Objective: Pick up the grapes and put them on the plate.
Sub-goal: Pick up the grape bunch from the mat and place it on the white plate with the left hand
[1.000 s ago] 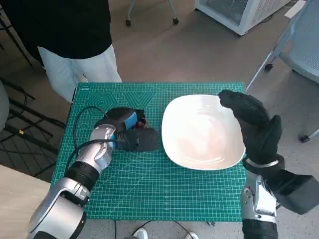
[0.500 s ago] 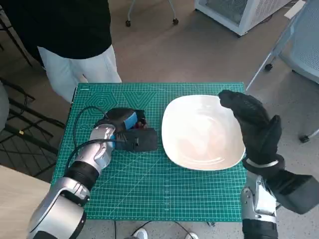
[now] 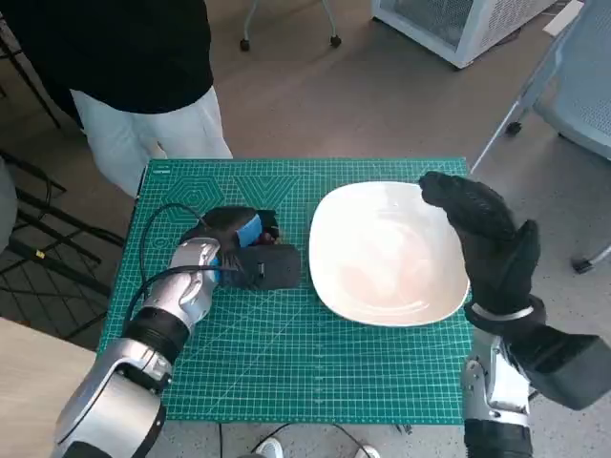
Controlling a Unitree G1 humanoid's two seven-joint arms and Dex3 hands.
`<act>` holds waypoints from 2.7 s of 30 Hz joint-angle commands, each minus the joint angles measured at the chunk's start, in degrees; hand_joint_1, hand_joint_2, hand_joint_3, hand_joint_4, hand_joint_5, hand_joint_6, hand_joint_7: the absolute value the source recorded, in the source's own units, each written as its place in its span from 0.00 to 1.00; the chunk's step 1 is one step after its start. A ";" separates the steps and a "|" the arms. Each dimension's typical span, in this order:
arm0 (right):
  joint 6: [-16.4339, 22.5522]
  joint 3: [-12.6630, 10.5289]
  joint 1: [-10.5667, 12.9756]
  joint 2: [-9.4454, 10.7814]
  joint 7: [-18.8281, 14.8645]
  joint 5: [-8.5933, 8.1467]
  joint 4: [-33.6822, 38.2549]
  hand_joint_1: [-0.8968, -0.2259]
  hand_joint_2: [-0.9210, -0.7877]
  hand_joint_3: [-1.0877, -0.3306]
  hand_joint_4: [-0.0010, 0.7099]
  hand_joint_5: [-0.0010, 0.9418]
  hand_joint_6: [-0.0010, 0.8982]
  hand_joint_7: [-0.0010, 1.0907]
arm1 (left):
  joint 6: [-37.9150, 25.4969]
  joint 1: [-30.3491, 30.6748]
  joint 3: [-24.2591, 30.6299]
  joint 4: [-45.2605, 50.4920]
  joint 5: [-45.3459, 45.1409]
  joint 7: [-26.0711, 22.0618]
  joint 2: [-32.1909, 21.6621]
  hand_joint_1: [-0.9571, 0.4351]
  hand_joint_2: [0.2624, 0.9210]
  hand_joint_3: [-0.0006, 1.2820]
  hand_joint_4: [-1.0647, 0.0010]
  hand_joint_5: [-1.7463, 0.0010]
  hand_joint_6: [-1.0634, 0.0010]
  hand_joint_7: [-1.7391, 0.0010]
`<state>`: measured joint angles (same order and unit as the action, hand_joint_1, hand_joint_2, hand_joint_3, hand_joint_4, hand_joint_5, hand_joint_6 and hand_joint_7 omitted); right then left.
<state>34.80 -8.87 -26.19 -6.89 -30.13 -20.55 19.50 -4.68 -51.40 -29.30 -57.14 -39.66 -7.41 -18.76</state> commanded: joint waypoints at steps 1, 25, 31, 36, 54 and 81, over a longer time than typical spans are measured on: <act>-0.40 -0.23 0.30 -0.09 -0.53 -0.82 0.64 0.58 0.00 0.60 0.36 0.00 0.00 0.47 | -0.12 1.75 0.28 1.88 0.37 -1.00 -1.36 0.69 1.00 0.11 0.45 0.18 0.44 0.39; -0.02 -0.53 -0.75 -0.03 -0.76 -0.98 1.95 0.58 0.00 0.61 0.36 0.00 0.00 0.47 | -5.69 13.79 8.22 41.28 0.41 -6.38 -9.90 0.69 1.00 0.14 0.47 0.19 0.50 0.35; -0.03 -0.42 -0.90 0.19 -0.62 -0.85 1.93 0.58 0.00 0.60 0.37 0.01 0.00 0.47 | -5.34 17.04 11.19 48.97 0.42 -5.57 -10.93 0.69 1.00 0.12 0.42 0.24 0.50 0.33; -0.03 -0.47 -1.11 0.24 -0.74 -0.99 2.19 0.58 0.00 0.60 0.37 0.01 0.00 0.47 | -4.64 18.70 12.96 52.15 0.32 -4.58 -10.91 0.69 1.00 0.10 0.39 0.26 0.48 0.34; 0.00 -1.19 -1.71 -0.35 -1.55 -1.97 2.98 0.58 0.00 0.60 0.38 0.01 0.00 0.47 | -5.84 14.78 10.79 53.41 -1.88 -6.90 -6.92 0.69 1.00 0.10 0.40 0.27 0.48 0.33; -0.01 -4.27 1.25 -2.18 -2.27 -4.65 -0.73 0.55 0.00 0.67 0.40 0.01 0.07 0.40 | 2.22 -10.07 -2.06 24.12 -2.71 -7.79 12.20 0.69 1.00 0.12 0.44 0.25 0.49 0.30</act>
<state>34.87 -12.69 -26.62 -8.83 -32.19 -24.71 18.85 -3.78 -58.80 -30.58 -29.63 -42.67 -15.68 -8.37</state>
